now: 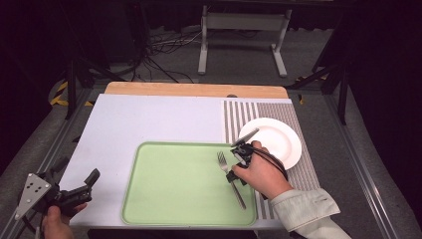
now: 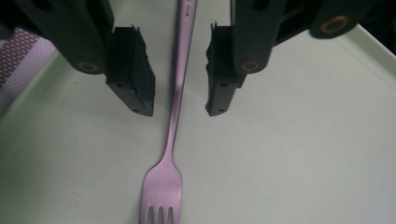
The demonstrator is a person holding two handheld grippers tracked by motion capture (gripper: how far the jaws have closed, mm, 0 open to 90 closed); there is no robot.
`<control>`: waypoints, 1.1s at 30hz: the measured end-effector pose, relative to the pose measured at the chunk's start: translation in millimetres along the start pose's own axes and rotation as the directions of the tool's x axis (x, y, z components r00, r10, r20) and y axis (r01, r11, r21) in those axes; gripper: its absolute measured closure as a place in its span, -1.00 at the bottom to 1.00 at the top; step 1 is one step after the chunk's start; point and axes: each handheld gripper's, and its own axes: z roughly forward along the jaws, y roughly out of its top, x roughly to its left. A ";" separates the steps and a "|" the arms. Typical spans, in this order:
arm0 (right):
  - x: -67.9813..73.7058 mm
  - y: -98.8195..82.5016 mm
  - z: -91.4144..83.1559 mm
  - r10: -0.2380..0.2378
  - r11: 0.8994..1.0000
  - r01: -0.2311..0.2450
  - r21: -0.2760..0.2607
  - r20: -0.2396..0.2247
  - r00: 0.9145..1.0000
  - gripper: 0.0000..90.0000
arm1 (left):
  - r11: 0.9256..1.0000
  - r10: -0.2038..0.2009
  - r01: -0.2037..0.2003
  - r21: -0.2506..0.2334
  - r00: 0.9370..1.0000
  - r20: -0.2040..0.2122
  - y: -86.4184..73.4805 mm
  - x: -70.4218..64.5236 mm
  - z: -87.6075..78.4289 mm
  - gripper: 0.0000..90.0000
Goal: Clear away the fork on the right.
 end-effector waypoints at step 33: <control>8.0 17.6 4.2 -0.610 0.723 0.604 -0.335 0.100 0.786 0.59 | 1.000 -0.001 0.001 0.000 1.000 -0.003 0.5 0.5 -0.8 -0.99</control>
